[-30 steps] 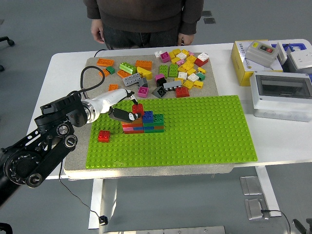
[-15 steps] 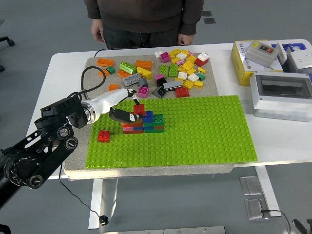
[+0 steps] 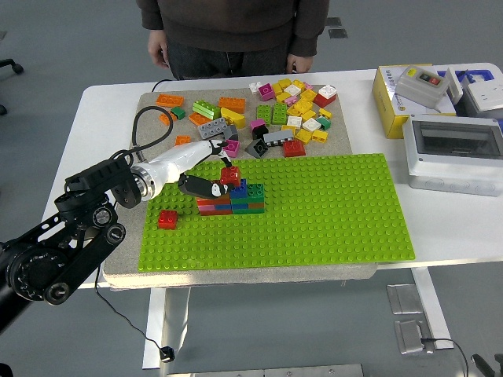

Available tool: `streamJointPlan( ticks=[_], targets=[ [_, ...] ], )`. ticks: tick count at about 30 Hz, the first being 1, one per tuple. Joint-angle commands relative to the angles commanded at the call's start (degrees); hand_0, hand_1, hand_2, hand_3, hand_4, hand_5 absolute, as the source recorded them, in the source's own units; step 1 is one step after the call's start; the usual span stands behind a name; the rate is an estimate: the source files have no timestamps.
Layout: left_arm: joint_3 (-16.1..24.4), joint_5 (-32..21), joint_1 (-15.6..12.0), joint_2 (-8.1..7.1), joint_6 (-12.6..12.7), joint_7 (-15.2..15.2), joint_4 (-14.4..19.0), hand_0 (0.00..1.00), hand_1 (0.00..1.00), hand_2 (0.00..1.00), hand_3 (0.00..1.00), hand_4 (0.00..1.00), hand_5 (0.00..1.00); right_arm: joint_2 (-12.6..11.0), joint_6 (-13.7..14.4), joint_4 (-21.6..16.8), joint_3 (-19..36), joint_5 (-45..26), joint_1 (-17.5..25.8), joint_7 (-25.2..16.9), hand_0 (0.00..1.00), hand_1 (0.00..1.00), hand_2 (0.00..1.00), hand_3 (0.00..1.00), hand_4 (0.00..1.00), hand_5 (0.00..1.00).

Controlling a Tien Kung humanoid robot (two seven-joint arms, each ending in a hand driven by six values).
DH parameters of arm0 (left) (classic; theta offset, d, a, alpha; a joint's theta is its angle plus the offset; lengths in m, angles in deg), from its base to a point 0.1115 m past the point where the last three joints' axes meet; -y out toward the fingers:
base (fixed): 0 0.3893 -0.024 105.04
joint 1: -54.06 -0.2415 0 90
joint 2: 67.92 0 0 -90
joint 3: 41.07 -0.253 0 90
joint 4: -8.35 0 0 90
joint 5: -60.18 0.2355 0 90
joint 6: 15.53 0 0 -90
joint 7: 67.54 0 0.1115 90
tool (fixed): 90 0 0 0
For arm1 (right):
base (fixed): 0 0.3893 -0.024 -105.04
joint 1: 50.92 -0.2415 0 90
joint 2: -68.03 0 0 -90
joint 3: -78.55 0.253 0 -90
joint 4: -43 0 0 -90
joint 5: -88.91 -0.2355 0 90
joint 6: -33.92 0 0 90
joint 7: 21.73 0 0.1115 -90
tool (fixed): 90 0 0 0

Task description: Pick up the brick,pile it on top of brick,press brick,pick up the brick,pile it on top of brick,press brick

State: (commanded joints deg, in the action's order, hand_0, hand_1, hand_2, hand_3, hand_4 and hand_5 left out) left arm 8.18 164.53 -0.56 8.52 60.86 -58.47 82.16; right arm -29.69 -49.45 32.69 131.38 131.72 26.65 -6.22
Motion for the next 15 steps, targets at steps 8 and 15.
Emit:
streamJointPlan(
  ticks=[8, 15],
  targets=[
    [-0.4, 1.4, 0.0, -0.31, 0.6, -0.8, -1.0, 0.965, 0.983, 0.994, 0.575, 0.666, 0.301, 0.0, 0.0, 0.0, -0.8, -1.0, 0.0, -0.2, 0.728, 0.670, 0.662, 0.751, 0.599, 0.993],
    [-0.7, 3.6, -0.1, -0.47, 0.7, -0.8, -1.5, 0.965, 0.982, 0.993, 0.575, 0.666, 0.300, -0.1, -0.1, 0.0, -1.1, -1.5, 0.0, -0.4, 0.728, 0.670, 0.664, 0.750, 0.599, 0.993]
  ],
)
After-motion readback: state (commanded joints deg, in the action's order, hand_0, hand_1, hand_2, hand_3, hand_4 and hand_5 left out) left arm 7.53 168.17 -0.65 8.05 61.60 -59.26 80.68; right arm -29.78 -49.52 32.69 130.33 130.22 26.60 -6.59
